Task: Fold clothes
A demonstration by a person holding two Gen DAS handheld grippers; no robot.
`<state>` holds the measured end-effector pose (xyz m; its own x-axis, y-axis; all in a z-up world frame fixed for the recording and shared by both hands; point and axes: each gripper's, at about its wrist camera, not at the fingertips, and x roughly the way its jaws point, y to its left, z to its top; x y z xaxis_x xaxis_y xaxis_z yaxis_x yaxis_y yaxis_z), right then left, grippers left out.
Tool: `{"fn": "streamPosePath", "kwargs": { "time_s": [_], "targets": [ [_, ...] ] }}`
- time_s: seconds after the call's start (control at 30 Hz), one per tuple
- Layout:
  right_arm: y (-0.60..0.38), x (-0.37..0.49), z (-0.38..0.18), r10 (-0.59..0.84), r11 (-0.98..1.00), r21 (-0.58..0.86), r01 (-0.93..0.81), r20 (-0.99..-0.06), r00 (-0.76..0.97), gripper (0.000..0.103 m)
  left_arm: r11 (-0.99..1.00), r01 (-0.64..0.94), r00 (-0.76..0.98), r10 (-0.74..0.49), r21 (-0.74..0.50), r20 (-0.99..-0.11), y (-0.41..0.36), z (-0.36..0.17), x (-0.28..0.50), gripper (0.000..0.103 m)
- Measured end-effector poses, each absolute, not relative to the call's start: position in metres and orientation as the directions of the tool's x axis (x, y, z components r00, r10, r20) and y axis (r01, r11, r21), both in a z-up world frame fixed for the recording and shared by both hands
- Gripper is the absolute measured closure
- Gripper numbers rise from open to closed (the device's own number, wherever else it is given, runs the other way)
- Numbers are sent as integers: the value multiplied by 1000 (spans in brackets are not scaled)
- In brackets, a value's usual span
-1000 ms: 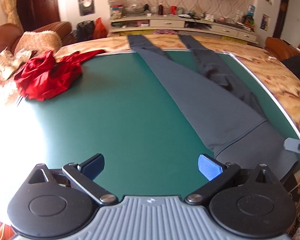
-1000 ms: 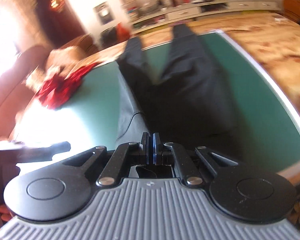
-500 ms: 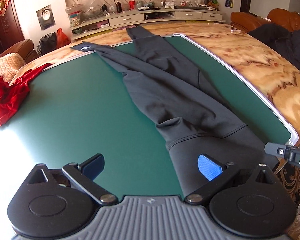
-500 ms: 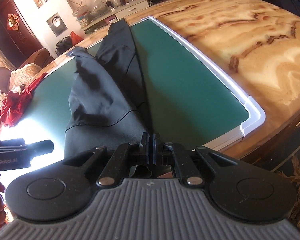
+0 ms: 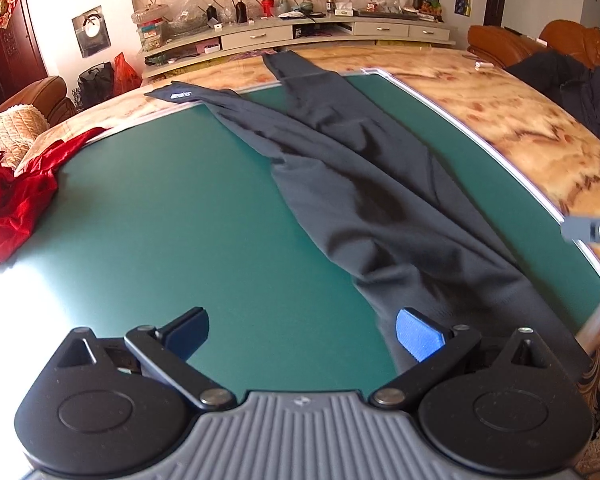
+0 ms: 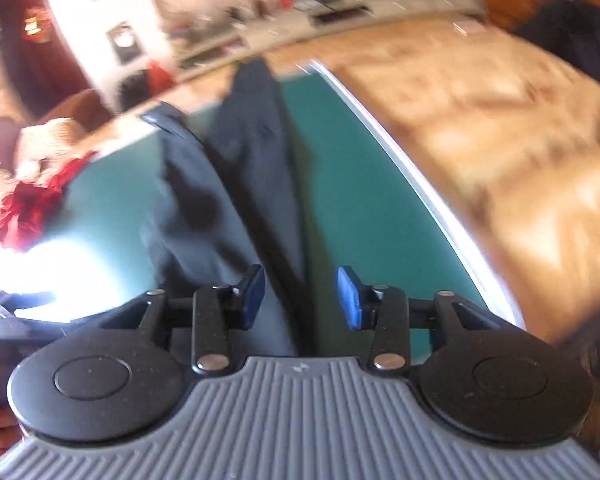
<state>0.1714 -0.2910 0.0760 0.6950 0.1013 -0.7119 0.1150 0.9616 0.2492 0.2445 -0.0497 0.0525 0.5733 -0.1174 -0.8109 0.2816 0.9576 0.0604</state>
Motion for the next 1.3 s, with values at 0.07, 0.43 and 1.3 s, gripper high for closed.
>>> {"fn": "streamPosePath", "kwargs": {
  "time_s": [0.07, 0.43, 1.3],
  "targets": [
    [-274, 212, 83, 114, 981, 190, 27, -692, 713, 54, 959, 275, 578, -112, 63, -808, -38, 51, 271, 0],
    [-177, 463, 37, 295, 934, 96, -346, -752, 589, 54, 968, 238, 605, -85, 78, -792, 23, 46, 417, 0],
    [-246, 438, 25, 342, 940, 318, -126, -869, 358, 54, 999, -27, 348, 42, 35, -937, 0, 7, 726, 3]
  ]
}}
